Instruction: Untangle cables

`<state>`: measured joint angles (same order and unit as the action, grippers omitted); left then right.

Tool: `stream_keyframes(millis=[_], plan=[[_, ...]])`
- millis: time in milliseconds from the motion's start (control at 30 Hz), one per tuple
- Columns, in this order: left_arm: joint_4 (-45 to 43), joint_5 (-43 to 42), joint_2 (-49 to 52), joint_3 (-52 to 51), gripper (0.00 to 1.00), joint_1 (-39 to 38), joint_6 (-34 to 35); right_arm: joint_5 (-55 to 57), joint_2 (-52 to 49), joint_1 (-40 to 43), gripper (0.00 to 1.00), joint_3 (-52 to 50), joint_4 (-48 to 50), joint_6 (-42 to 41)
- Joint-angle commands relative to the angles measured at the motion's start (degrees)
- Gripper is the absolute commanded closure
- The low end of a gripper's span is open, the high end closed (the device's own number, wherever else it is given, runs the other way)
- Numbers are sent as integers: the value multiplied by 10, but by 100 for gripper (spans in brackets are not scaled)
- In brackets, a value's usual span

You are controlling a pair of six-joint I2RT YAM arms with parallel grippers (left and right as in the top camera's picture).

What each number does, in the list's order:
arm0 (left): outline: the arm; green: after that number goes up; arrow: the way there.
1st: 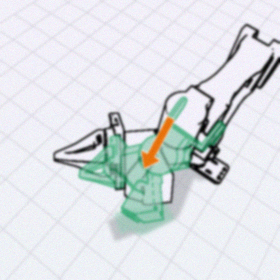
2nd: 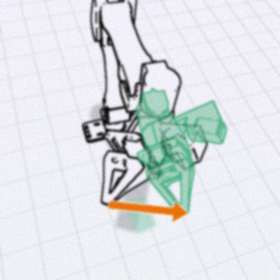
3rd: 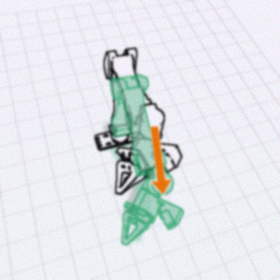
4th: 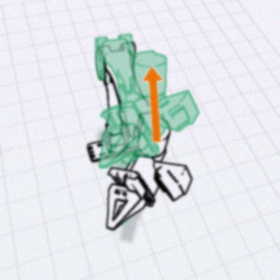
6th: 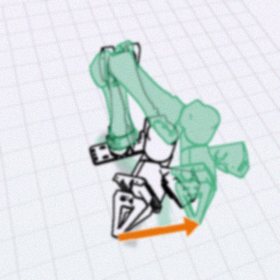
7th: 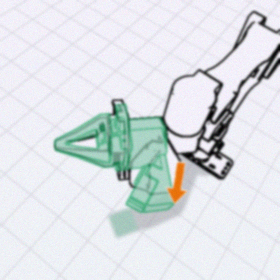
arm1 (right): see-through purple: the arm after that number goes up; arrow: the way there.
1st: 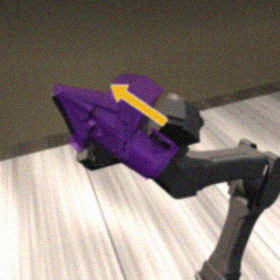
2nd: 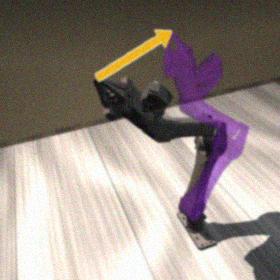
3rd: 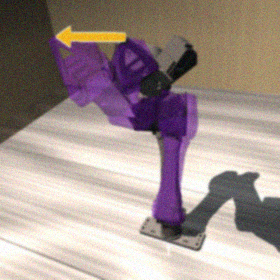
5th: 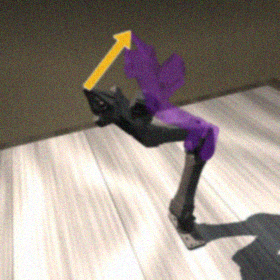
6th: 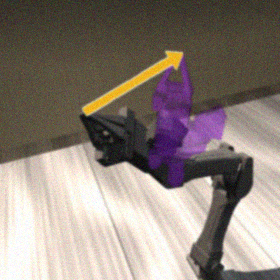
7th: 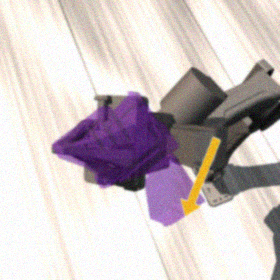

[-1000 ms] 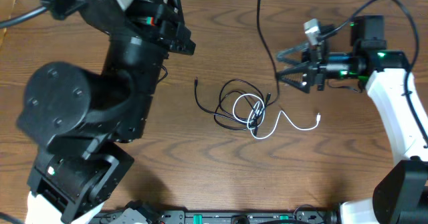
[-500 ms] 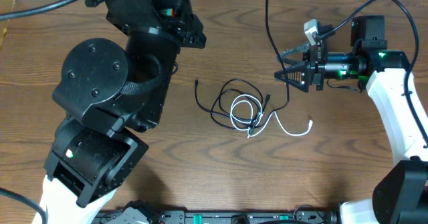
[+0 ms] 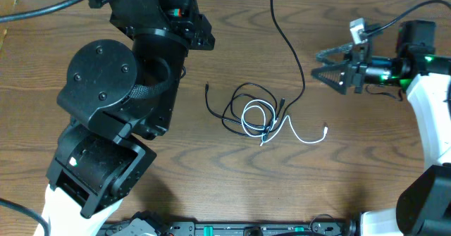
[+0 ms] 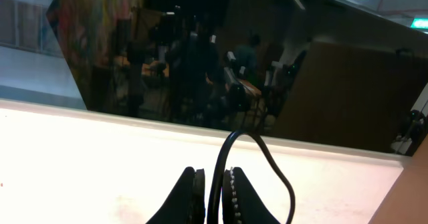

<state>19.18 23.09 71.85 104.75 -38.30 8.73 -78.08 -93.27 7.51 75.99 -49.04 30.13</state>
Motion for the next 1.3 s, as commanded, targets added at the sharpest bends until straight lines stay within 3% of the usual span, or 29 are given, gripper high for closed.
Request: stream_keyframes(millis=[0,100,133,200,300,400,533,767,967,1100,1267], plan=[[-1,12,0,8,93,1,-9,-20,-4,-47,20,-3,-5,36],[0,12,0,8,93,1,-9,30,-4,-89,28,-3,-2,33],[1,12,0,8,93,1,-9,37,-5,-101,36,-3,0,26],[6,12,0,8,93,1,-9,47,-5,-121,59,-3,13,-3],[30,12,1,8,92,1,-9,84,-3,-139,99,-3,76,-118],[64,12,7,8,92,1,-9,159,9,-140,99,-1,149,-254],[128,12,23,8,87,1,-9,233,45,-135,99,30,187,-334],[231,12,74,8,68,1,4,367,99,-117,99,174,137,-379],[299,9,124,8,46,1,4,572,121,-112,99,265,63,-469],[324,-26,148,8,43,2,4,615,131,-111,99,268,70,-484],[344,-84,170,7,43,1,6,610,133,-87,99,276,162,-473]])
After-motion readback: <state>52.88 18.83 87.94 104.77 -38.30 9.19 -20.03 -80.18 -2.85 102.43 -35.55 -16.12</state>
